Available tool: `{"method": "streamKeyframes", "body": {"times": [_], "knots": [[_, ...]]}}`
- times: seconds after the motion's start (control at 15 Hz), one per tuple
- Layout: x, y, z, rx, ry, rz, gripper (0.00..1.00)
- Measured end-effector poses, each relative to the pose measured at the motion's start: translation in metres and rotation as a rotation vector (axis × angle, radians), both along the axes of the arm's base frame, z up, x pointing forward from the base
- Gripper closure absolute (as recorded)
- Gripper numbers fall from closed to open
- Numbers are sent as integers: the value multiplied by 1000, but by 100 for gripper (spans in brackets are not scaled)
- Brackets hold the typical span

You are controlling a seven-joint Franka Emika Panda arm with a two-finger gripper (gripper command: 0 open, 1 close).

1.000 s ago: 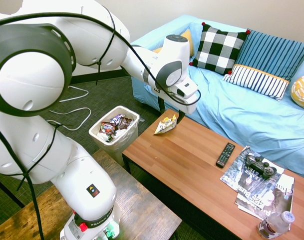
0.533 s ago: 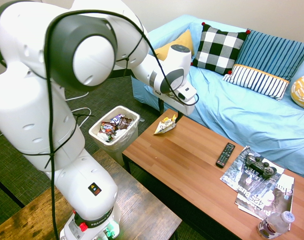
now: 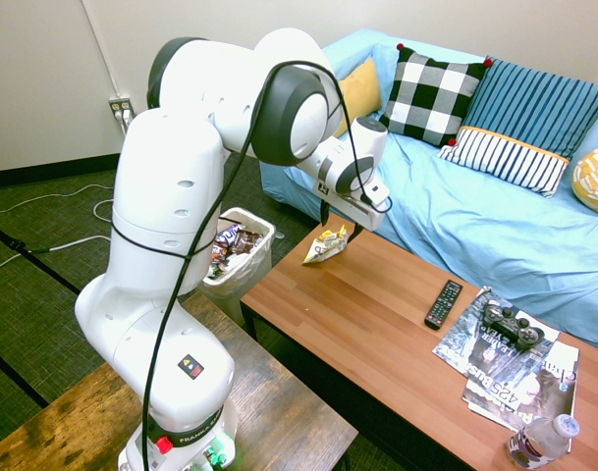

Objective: Throw the chip bag in the trash bin

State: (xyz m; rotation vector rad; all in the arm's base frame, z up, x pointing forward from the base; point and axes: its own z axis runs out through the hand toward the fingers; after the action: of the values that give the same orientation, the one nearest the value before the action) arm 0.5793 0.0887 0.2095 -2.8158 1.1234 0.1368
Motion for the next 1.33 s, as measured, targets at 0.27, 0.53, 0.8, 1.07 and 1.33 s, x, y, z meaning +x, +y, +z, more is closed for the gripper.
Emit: {"method": "streamKeyframes", "body": {"times": [0.27,0.53,0.8,1.07,1.33], "knots": [[23,24,-38,5,48,30,0],[35,30,-69,-3,83,33,100],[38,36,-78,0,112,33,100],[37,37,-88,-3,165,22,100],[41,38,-94,-2,172,17,100]]}}
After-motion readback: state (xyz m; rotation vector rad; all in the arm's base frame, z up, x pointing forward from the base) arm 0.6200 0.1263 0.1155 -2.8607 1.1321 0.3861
